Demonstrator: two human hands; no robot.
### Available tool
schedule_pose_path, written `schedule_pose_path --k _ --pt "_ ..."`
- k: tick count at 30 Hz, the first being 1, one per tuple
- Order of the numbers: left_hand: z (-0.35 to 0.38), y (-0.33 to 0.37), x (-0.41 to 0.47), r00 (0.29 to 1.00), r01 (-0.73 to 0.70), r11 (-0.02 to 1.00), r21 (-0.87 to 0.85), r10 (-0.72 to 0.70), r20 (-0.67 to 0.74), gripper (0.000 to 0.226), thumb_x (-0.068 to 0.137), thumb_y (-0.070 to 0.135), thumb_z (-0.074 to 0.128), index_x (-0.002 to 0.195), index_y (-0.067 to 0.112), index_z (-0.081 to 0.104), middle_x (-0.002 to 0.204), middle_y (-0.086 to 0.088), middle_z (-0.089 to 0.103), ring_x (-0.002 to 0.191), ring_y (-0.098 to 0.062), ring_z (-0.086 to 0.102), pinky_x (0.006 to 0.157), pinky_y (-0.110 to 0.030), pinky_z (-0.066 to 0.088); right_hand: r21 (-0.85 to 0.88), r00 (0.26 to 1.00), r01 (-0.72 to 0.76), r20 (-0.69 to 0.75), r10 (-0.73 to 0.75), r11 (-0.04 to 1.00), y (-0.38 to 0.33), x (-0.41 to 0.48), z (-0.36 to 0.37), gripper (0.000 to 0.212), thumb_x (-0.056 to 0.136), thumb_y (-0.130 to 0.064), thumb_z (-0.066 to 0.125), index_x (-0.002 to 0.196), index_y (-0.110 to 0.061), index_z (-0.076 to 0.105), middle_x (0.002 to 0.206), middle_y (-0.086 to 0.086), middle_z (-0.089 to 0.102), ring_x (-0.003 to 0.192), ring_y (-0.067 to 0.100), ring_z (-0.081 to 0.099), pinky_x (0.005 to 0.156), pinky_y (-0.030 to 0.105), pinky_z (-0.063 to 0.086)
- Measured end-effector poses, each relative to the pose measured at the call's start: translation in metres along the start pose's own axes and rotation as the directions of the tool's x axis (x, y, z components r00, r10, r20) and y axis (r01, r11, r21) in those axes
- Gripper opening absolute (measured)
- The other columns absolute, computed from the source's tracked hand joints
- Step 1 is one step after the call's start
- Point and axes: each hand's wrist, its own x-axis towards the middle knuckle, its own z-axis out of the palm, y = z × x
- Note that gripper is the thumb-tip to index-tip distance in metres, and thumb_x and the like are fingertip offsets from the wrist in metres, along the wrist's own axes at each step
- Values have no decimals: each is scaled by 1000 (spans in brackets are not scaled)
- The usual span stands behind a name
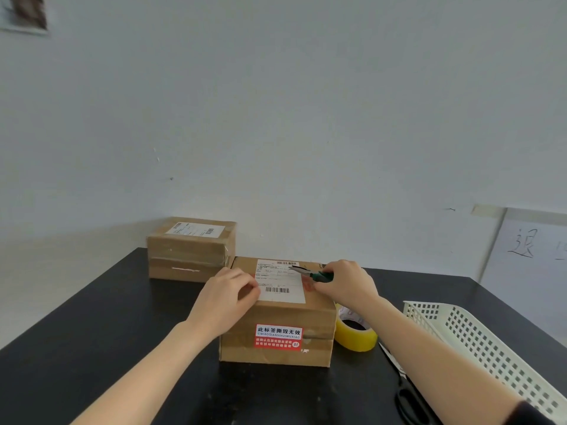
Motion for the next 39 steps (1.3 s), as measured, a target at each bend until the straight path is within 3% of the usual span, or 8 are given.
schedule_pose_path --k 9,15,21,27,31,33,36,39 --pt "1 -1 -1 1000 -2 1000 -2 2 -14 27 91 41 54 111 27 67 113 15 62 105 1 48 77 -2 29 -83 996 -70 -65 64 994 7 -2 -2 27 86 -48 59 93 -23 69 82 -6 65 70 11 62 53 21 47" --pt "-1 -2 0 1000 -5 1000 2 5 4 27 91 41 54 111 28 66 113 15 62 105 0 49 75 -1 30 -99 993 -51 -114 40 994 9 -2 -2 29 87 -50 58 91 -23 69 82 -6 63 70 11 59 63 25 55" --pt "-7 -7 0 999 -17 1000 -2 17 47 27 92 39 54 115 29 65 117 17 61 108 4 47 79 -2 31 -59 990 -54 -136 45 997 9 -4 -8 27 86 -49 59 90 -23 69 80 -6 62 67 11 58 53 22 47" --pt "-21 -21 1 989 -15 1000 17 12 150 29 95 36 50 121 34 62 125 19 57 114 8 35 98 -19 33 36 989 -72 -128 76 997 9 -7 -13 26 88 -48 61 87 -23 68 73 -5 61 61 11 55 46 21 35" --pt "-40 -24 4 970 8 998 66 -24 240 28 96 30 50 120 36 62 129 18 56 121 0 38 106 -31 35 154 991 -89 -82 103 984 9 -9 -14 25 88 -45 63 91 -21 69 67 -6 59 57 9 52 47 21 35" --pt "-46 -22 4 984 48 982 183 -78 158 28 96 29 50 120 35 62 128 15 57 121 -8 44 99 -32 41 243 991 -115 -38 128 963 10 -9 -14 26 89 -44 63 94 -19 68 67 -5 59 58 10 51 48 21 36" --pt "-50 -4 1 966 259 915 309 -252 -63 36 94 47 45 123 29 56 119 5 54 107 -13 50 72 -26 46 374 987 -162 55 153 913 8 -7 -10 30 90 -43 62 98 -15 66 75 0 61 64 12 51 57 25 40" --pt "-50 13 -1 891 401 823 402 -453 38 63 88 68 32 134 26 40 126 -4 47 101 -19 57 61 -27 41 446 977 -208 133 165 871 3 -6 -6 29 92 -41 60 97 -12 63 79 4 59 66 12 48 59 23 39"
